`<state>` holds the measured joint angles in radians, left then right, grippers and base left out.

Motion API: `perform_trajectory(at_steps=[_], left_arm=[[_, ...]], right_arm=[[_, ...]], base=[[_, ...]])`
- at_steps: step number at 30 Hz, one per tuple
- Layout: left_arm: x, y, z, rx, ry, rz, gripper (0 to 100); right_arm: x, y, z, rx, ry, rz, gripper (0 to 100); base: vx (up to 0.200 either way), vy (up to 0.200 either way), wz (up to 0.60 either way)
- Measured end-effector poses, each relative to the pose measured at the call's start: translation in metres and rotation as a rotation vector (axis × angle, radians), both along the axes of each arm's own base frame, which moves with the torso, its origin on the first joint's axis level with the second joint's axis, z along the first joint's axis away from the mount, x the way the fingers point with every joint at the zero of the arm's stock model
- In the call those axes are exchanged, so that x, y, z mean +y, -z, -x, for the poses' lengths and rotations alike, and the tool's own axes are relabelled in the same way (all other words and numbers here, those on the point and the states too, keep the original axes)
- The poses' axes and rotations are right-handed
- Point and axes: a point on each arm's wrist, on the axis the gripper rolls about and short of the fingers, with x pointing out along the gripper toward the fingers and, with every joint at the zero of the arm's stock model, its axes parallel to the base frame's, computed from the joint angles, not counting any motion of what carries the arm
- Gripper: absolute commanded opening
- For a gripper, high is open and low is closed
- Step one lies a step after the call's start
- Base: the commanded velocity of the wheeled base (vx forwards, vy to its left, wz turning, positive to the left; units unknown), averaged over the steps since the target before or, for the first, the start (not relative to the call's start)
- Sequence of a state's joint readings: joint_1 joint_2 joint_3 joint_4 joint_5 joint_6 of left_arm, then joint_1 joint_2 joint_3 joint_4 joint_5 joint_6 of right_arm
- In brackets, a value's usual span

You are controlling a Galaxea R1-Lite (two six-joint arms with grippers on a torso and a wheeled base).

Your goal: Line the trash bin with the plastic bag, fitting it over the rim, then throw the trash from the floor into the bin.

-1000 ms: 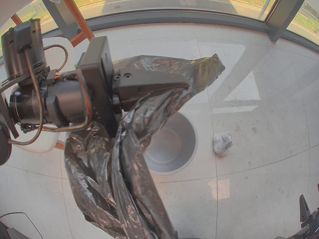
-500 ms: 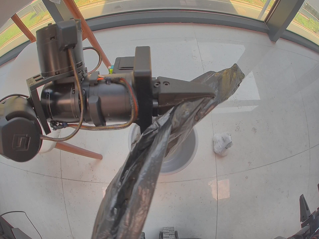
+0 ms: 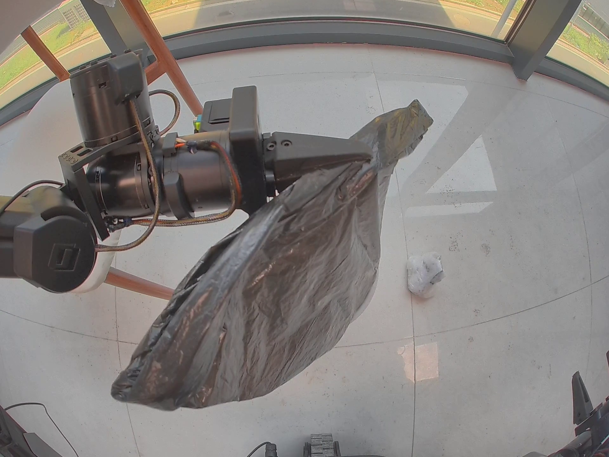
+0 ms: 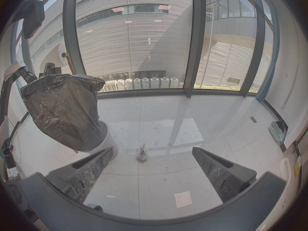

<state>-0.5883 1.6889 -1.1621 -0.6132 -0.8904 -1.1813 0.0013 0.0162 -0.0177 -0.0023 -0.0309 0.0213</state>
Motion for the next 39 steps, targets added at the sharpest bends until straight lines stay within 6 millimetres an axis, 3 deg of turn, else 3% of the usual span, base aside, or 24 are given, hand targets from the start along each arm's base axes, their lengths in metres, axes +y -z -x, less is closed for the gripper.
perform_trajectory(at_steps=[20, 27, 39], left_arm=[[0.011, 0.012, -0.018, -0.081, -0.051, -0.027, 0], [0.007, 0.035, -0.024, -0.099, -0.057, -0.077, 0], [0.001, 0.081, -0.043, -0.292, -0.077, -0.191, 0]], right_arm=[[0.0, 0.0, 0.0, 0.0, 0.0, 0.0, 100], [0.0, 0.0, 0.0, 0.0, 0.0, 0.0, 100], [0.0, 0.0, 0.0, 0.0, 0.0, 0.0, 100]], base=[[0.0, 0.0, 0.0], [0.0, 0.0, 0.0], [0.0, 0.0, 0.0]])
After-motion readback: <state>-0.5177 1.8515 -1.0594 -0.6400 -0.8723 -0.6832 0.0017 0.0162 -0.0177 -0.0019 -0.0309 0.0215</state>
